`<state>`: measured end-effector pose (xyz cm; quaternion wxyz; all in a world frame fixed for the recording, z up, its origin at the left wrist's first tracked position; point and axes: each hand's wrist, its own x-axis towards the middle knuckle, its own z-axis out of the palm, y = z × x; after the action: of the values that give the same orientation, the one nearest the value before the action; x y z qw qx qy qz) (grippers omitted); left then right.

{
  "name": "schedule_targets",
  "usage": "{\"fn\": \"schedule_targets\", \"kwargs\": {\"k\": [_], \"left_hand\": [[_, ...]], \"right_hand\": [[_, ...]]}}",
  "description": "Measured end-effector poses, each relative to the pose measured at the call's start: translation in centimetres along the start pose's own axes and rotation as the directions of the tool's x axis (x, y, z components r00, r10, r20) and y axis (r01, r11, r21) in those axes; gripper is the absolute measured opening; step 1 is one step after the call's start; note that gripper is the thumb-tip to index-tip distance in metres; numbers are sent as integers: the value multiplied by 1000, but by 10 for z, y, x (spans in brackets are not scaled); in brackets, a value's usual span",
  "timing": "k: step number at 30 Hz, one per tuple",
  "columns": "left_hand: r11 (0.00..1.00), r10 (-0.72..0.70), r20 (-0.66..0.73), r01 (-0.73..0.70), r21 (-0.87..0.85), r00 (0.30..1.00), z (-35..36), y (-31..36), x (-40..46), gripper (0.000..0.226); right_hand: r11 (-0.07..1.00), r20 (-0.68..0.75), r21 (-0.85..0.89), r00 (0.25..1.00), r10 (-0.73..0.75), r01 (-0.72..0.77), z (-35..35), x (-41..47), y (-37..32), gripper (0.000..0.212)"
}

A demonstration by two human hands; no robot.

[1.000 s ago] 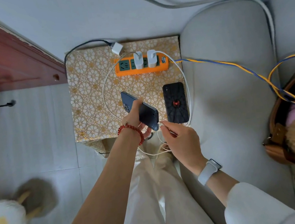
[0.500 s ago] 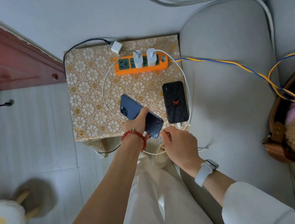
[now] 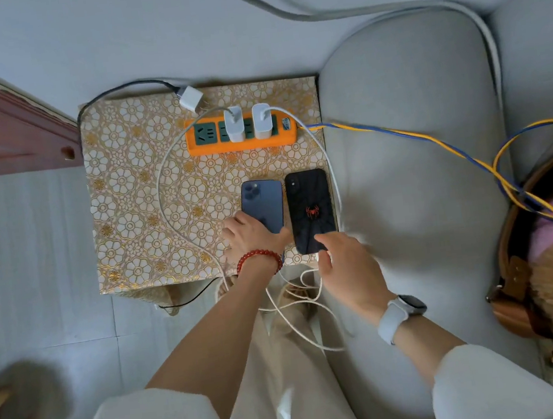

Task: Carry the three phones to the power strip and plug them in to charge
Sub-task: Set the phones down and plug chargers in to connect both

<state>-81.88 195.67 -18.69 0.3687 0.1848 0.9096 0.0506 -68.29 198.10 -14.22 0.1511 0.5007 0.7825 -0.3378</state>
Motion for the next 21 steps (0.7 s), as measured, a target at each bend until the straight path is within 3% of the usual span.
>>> {"fn": "schedule_targets", "kwargs": {"k": [4,8,14,21], "left_hand": [[998,-7,-101,13,56,995,16,7,2,78],[999,30,-88,-27,42,996,18,1,0,70],[998,55,-2,-55,-29,998,8,-2,1,58],[994,98,61,-95,-55,993,4,-5,-6,67]], "right_hand": [[983,144,-146,985,-94,115,10,19,7,52],[965,233,-226,969,-80,134,17,28,2,57],[966,261,-235,964,-46,110,18,28,-1,53],[947,247,-291,967,-62,135,23,26,2,51]]}}
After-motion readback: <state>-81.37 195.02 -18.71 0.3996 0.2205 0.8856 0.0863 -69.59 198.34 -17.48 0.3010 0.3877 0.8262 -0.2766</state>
